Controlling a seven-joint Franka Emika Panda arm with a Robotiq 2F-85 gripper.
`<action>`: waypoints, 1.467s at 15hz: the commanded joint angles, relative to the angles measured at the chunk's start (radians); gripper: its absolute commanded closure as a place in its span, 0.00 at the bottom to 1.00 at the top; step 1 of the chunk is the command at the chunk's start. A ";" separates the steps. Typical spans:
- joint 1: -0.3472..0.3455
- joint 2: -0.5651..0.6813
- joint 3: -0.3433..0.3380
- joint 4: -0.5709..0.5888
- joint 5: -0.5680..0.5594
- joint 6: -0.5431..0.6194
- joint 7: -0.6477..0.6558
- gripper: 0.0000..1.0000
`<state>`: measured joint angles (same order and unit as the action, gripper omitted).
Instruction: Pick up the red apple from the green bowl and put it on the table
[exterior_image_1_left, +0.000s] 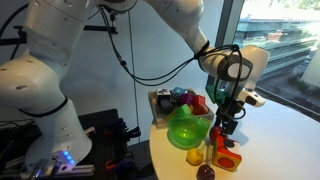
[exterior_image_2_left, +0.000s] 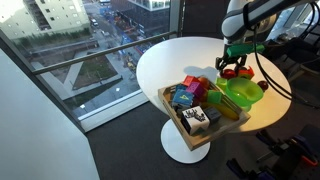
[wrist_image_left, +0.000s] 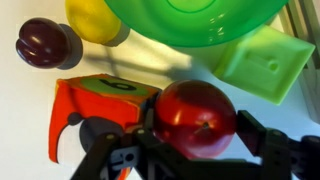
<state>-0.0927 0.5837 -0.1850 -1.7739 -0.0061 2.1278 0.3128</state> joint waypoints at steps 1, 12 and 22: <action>-0.003 0.006 -0.001 0.038 0.002 -0.046 0.016 0.05; -0.003 -0.054 0.003 0.003 0.000 -0.053 -0.002 0.00; 0.012 -0.189 0.037 -0.066 -0.007 -0.169 -0.058 0.00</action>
<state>-0.0860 0.4650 -0.1633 -1.7929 -0.0061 2.0047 0.2875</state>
